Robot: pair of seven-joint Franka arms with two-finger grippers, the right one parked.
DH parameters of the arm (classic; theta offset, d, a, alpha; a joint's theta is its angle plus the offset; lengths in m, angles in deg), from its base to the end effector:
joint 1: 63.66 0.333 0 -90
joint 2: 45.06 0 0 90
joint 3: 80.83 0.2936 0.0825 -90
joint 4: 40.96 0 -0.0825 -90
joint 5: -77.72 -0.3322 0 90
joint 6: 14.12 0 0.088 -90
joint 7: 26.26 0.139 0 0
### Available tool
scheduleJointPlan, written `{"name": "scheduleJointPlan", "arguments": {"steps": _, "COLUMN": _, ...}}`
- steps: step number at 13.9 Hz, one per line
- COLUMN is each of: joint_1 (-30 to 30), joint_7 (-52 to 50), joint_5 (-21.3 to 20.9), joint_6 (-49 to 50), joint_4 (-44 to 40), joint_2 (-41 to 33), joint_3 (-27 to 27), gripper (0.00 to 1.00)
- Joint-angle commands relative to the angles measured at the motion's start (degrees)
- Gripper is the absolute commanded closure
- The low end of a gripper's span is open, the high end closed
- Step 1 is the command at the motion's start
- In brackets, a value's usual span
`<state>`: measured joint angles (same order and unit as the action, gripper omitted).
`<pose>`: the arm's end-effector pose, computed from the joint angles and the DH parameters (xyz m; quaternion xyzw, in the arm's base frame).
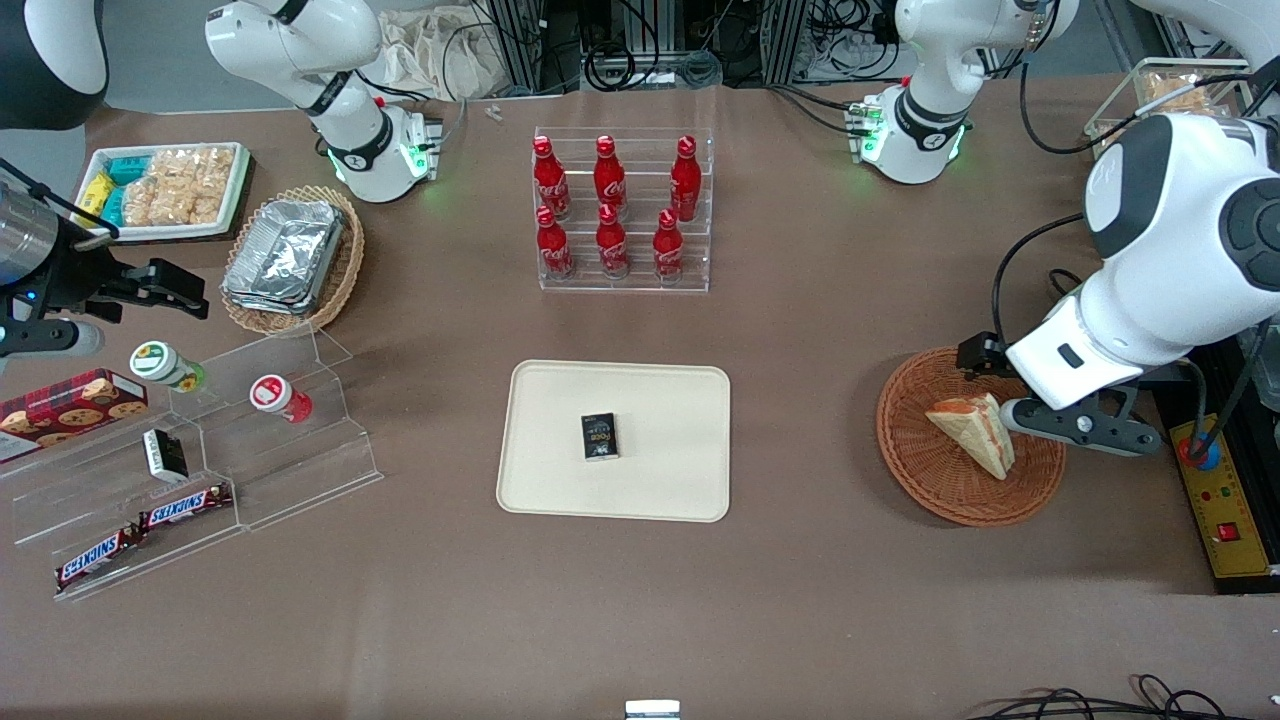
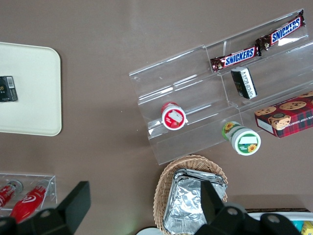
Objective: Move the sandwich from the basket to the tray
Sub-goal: 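Lower the open left gripper over the wrapped sandwich in the basket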
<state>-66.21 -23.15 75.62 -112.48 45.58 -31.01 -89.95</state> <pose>0.5658 -0.1038 0.4770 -0.9914 0.1296 0.0179 0.0001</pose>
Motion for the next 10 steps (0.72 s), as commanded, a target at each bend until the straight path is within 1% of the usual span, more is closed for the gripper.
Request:
{"name": "scheduleJointPlan", "arguments": {"steps": 1, "joint_1": -0.18, "joint_7": -0.83, "joint_5": 0.25, "joint_6": 0.62, "joint_4": -1.46, "joint_2": 0.81, "joint_3": 0.06, "gripper": 0.00}}
{"name": "scheduleJointPlan", "arguments": {"steps": 4, "joint_1": -0.18, "joint_7": -0.83, "joint_5": -0.18, "joint_6": 0.71, "joint_4": -1.20, "joint_2": 0.89, "joint_3": 0.06, "gripper": 0.00}}
{"name": "scheduleJointPlan", "arguments": {"steps": 5, "joint_1": -0.18, "joint_7": -2.31, "joint_5": -0.53, "joint_6": 0.62, "joint_4": -0.32, "joint_2": 0.89, "joint_3": 0.15, "gripper": 0.00}}
{"name": "scheduleJointPlan", "arguments": {"steps": 7, "joint_1": -0.01, "joint_7": -11.06, "joint_5": -0.54, "joint_6": -1.99, "joint_4": 2.92, "joint_2": 0.37, "joint_3": 0.24, "gripper": 0.00}}
{"name": "scheduleJointPlan", "arguments": {"steps": 9, "joint_1": 0.17, "joint_7": -19.07, "joint_5": -0.71, "joint_6": -7.00, "joint_4": 9.06, "joint_2": -1.21, "joint_3": 0.50, "gripper": 0.00}}
{"name": "scheduleJointPlan", "arguments": {"steps": 10, "joint_1": 0.17, "joint_7": -22.68, "joint_5": -2.37, "joint_6": -8.76, "joint_4": 12.05, "joint_2": -1.39, "joint_3": 0.59, "gripper": 0.00}}
